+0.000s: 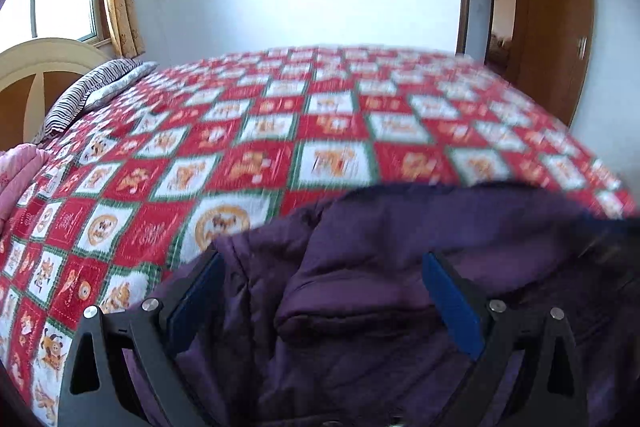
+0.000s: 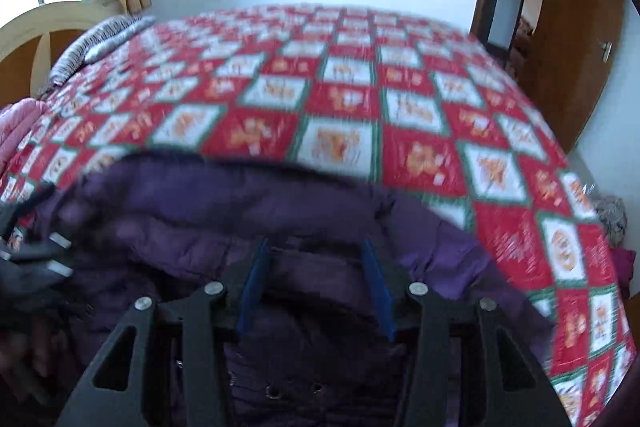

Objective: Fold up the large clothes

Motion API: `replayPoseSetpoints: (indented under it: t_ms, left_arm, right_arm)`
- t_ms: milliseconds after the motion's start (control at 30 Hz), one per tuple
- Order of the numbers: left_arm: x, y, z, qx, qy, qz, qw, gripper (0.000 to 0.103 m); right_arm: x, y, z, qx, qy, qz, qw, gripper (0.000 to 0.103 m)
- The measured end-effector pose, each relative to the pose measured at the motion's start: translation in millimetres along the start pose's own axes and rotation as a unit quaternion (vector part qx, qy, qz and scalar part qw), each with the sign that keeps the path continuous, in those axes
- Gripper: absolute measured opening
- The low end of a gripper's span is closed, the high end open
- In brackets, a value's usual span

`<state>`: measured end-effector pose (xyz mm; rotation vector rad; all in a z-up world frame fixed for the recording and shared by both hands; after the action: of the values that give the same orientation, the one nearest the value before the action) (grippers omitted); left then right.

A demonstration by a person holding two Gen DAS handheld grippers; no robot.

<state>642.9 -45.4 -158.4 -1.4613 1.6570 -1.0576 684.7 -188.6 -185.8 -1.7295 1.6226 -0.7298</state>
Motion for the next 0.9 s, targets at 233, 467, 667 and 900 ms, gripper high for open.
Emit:
replayPoseSetpoints:
  t_ms: [233,467,667,900]
  left_arm:
    - [29.1,14.4,36.8,-0.083,0.029,0.014,0.996,0.099]
    - [22.9,40.6,59.1,-0.118,0.01,-0.002,0.9929,0.102]
    - [23.2,44.6,60.8,-0.118,0.003,0.002,0.9931,0.102]
    - [23.6,46.3,61.8,-0.118,0.001,0.004,0.993,0.102]
  right_arm:
    - [8.1,27.4,12.9,0.007,-0.012,0.004,1.0,0.05]
    - [6.7,31.0,21.1,0.007,-0.022,0.01,1.0,0.051]
    - [2.3,31.9,23.9,0.009,-0.011,0.0,1.0,0.051]
    - [0.5,32.3,26.3,0.008,-0.003,-0.007,1.0,0.052]
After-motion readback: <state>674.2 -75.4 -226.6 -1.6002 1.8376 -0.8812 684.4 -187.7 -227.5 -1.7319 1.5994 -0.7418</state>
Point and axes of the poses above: each gripper's, at about its wrist camera, not at the fingertips, and z roughly the way its jaws point, x to its right, y to its underside, the point moved 3 cm from there along z, roughly the way its jaws point, and after that the axes turned 11 degrees about x, right-handed, at the moved point
